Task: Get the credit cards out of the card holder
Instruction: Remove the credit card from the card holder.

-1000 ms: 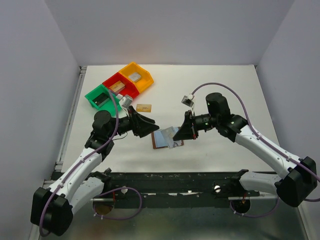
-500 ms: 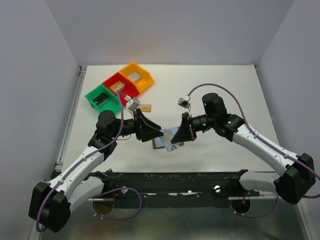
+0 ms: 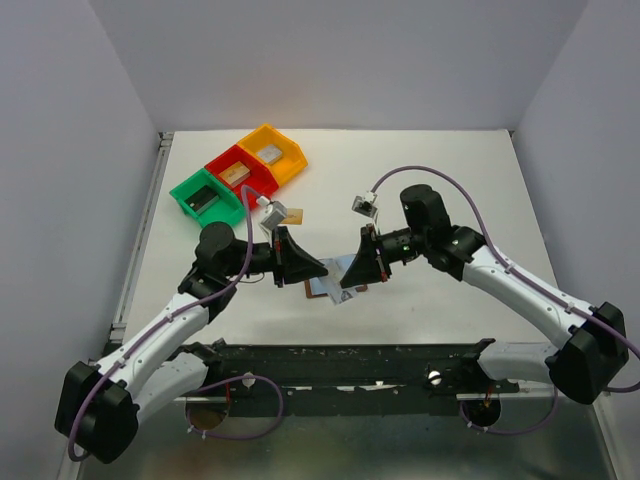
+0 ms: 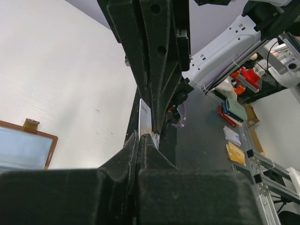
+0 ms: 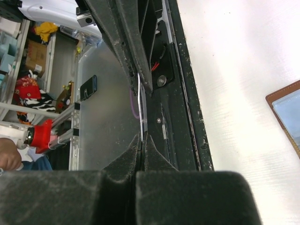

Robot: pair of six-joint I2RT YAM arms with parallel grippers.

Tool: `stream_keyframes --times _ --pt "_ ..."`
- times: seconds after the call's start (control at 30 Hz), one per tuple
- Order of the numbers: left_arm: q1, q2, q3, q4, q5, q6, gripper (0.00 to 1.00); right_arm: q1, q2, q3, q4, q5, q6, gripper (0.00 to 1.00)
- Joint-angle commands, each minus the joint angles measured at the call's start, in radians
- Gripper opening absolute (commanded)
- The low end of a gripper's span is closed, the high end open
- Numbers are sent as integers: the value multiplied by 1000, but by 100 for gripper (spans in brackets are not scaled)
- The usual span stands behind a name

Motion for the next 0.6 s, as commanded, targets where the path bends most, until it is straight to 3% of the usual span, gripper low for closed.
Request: stream_keyframes --times 0.0,0.1,0.17,0.33,0.57 --pt "-4 -22 -1 30 7 30 0 11 -8 36 1 -23 -8 5" --pt "-4 -47 -16 41 -43 26 0 11 -27 39 -2 43 7 46" --pt "-2 -77 -35 44 -120 23 0 11 -59 37 -4 133 29 58" --pt "-1 -192 -144 177 -416 -100 0 -8 -172 -22 85 372 122 66" --pt "-1 -297 -274 359 -727 -267 0 -22 -243 -142 339 425 299 65"
